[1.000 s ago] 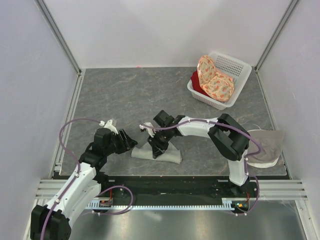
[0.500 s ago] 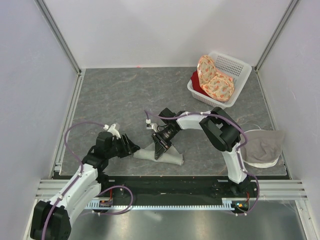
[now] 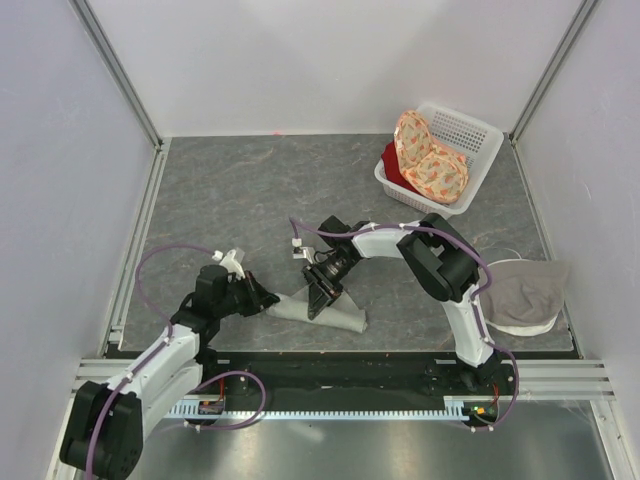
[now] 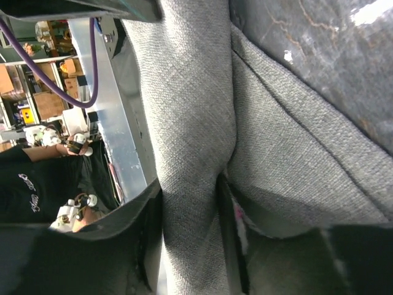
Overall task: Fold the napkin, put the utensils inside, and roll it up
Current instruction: Roll the napkin with the utensil
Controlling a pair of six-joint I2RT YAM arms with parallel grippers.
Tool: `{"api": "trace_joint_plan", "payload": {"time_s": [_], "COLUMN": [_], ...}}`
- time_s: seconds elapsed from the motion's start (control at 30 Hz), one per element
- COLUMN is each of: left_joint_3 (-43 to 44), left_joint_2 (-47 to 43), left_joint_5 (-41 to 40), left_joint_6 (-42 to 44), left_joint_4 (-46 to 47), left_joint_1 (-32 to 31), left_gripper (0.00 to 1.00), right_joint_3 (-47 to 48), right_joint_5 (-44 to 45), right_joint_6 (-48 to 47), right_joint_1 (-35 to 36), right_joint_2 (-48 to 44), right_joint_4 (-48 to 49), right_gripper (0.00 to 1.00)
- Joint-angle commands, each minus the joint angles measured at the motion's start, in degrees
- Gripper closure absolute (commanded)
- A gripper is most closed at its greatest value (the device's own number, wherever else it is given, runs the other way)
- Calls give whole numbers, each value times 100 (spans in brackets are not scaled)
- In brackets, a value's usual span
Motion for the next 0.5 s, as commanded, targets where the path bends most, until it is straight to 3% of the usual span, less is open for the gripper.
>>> {"api": "trace_joint_plan", "payload": {"time_s": [0.0,0.2,0.47], "left_joint_3": [69,201,517], "left_joint_2": [270,543,763], "left_joint_5": [151,256,125], "left_joint_6": [137,172,102], "left_joint_4": [423,414,2], "left_joint_1": [8,-1,-1], "left_gripper": [97,98,98], "right_joint_3": [89,-121,-1122], "right_joint_5": [664,1875,4505], "right_joint_6": [11,-137,-613], "right_joint_1": [4,74,1014], "right_joint_2": [-308,-1441,-3279], "right_joint_4": [-11,7,490], "right_gripper": [46,29,21]}}
